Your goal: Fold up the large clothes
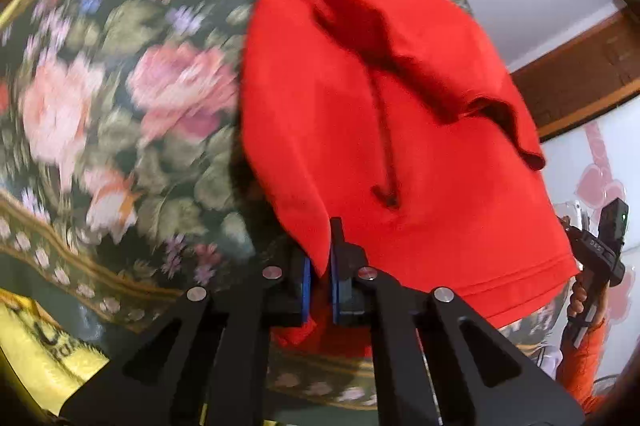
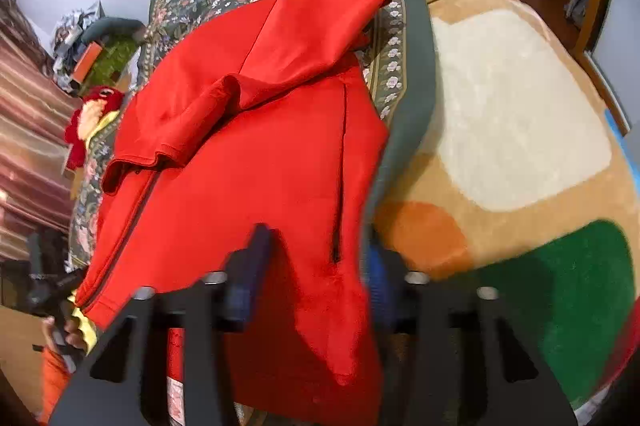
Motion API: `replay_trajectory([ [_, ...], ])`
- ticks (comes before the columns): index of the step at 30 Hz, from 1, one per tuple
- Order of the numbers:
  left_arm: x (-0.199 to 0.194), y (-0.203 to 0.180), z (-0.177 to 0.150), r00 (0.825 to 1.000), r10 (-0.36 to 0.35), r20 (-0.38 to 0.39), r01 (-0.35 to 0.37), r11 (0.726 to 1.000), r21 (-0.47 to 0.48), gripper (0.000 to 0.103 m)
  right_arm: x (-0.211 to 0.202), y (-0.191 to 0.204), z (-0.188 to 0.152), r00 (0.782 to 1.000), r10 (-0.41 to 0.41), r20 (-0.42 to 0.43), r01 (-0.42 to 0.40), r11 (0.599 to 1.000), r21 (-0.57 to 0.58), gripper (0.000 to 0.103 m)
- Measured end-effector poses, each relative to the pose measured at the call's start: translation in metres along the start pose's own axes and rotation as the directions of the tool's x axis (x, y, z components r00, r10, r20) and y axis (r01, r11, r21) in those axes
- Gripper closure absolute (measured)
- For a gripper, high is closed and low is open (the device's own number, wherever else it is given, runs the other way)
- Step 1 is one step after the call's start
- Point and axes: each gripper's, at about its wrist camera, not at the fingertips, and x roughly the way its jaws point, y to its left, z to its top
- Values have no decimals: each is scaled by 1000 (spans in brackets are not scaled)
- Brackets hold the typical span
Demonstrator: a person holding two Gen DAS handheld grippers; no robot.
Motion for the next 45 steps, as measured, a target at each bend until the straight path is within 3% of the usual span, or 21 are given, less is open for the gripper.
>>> replay_trajectory([
  [4,-15,-28,16,998,-20,66,16,998,55,98,-7,1,5,992,-119,29,121,992,-44,69],
  [7,-28,-42,25,993,-35,111,25,996,87,98,-22,-3,10,988,-138,65,140,990,-27,65],
  [11,-49,-49,35,984,-61,168,44,993,105,98,-30,-9,17,992,-79,94,78,997,13,58],
  [18,-74,-46,41,969,-91,231,69,992,103,98,16,-12,16,998,-11,-56,13,999,36,58],
  [21,-71,-39,43,972,-84,218,66,994,92,98,21,-13,12,999,20,-47,-17,998,62,56],
  [24,-68,-36,41,974,-85,212,68,994,84,99,16,-4,13,995,78,-62,-76,997,33,66],
  [27,-69,-37,43,970,-93,226,74,993,92,99,13,6,18,993,94,-74,-95,996,-2,86],
  [32,-76,-42,60,960,-109,258,85,991,100,99,-1,15,38,989,145,12,-146,989,17,90],
  [36,-83,-48,85,949,-116,293,87,990,109,99,-21,26,71,973,205,110,-207,978,9,92],
  [38,-86,-52,102,940,-112,322,79,991,112,99,-26,31,87,969,204,140,-206,979,-1,96],
  [45,-84,-61,169,913,-61,403,22,995,100,99,-15,42,151,963,171,210,-171,985,-19,97],
])
